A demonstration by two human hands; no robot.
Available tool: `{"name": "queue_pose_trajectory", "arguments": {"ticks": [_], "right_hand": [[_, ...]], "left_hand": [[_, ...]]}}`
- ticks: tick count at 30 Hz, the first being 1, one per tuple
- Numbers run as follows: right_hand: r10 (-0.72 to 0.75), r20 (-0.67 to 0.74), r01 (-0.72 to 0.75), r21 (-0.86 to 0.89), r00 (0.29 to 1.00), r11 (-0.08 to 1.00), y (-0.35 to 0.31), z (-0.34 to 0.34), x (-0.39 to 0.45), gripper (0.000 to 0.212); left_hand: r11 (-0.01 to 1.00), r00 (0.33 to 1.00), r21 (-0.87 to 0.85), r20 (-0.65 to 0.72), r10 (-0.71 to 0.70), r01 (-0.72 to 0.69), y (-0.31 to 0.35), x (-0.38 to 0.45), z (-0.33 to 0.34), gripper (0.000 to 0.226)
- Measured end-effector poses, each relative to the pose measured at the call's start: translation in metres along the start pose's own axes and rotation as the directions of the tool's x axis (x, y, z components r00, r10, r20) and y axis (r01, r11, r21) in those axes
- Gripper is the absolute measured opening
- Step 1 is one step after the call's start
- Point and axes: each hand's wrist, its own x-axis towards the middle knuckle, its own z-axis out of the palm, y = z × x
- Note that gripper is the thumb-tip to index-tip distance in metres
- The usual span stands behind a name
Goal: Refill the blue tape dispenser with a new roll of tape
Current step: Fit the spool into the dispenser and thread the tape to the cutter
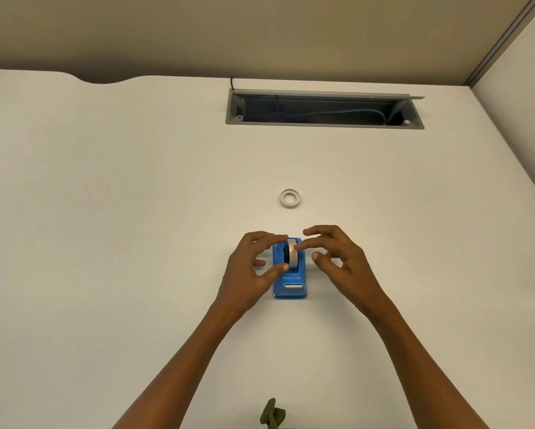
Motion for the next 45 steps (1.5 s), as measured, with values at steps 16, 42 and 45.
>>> {"name": "queue_pose_trajectory", "arguments": {"ticks": [16,42,45], "right_hand": [[0.065,0.024,-0.065,0.018,0.998,0.998,0.009,0.009,0.006,0.029],[0.057,0.000,-0.056,0.097,0.998,0.994,0.006,0.009,0.005,0.026],[0.045,-0.004,-0.044,0.089,0.999,0.995,0.009,0.011,0.006,0.027]], "left_hand": [[0.999,1.000,-0.024,-0.006,0.021,-0.021,-0.006,0.003,0.005,0.048],[1.000,1.000,-0.008,0.013,0.005,-0.005,-0.008,0.004,0.006,0.043],[1.000,1.000,-0.017,0.011,0.012,-0.012,-0.008,0.004,0.005,0.042]]}}
